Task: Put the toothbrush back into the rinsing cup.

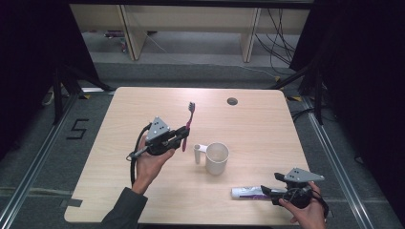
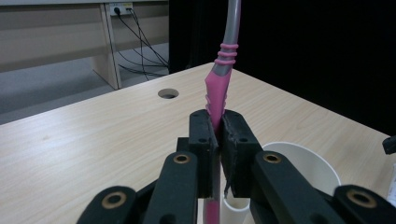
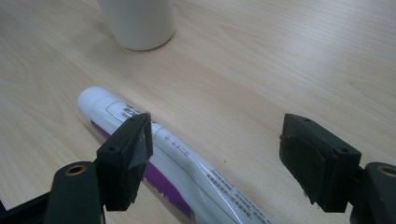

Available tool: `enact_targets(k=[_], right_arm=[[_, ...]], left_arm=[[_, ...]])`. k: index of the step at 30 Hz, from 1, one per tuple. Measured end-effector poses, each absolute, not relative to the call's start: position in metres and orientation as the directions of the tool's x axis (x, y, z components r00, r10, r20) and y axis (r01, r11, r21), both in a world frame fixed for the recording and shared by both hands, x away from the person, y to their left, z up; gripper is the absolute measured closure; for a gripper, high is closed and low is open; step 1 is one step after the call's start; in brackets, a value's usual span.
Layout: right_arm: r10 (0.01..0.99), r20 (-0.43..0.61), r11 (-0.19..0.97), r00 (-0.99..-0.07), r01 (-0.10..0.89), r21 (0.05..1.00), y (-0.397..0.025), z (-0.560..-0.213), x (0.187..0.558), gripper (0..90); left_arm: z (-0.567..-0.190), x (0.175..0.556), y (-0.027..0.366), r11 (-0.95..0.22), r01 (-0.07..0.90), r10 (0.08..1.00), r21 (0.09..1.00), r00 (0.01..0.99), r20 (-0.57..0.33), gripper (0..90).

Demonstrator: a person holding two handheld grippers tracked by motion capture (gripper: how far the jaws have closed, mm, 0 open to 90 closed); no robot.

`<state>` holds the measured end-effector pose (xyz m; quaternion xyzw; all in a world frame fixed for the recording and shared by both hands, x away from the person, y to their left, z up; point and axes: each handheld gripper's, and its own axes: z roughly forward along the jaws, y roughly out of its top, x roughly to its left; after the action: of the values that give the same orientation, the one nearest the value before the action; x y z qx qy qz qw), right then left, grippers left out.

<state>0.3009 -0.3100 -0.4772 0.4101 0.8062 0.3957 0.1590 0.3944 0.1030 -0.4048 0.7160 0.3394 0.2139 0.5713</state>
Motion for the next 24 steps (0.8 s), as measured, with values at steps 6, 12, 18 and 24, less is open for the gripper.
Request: enact_targets(k=[6,12,18,24], right_arm=[[0.786,0.070,0.353,-0.614,0.539,0.765,-0.309,-0.477,0.301,26.7],[0.786,0.065,0.355,-0.614,0.535,0.766,-0.310,-0.477,0.301,26.7],[0.783,0.072,0.355,-0.617,0.540,0.763,-0.309,-0.477,0.301,26.7],[0.786,0.079,0.350,-0.613,0.547,0.760,-0.309,-0.477,0.300,26.7]], left_arm=[[-0.402,0.398,0.093,-0.101,0.231,0.721,0.968,0.688,-0.089,82.7],[-0.400,0.400,0.085,-0.079,0.217,0.713,0.973,0.694,-0.097,82.7],[-0.402,0.404,0.078,-0.074,0.220,0.708,0.973,0.698,-0.104,82.7],[-0.408,0.407,0.073,-0.078,0.230,0.706,0.970,0.700,-0.109,82.7]])
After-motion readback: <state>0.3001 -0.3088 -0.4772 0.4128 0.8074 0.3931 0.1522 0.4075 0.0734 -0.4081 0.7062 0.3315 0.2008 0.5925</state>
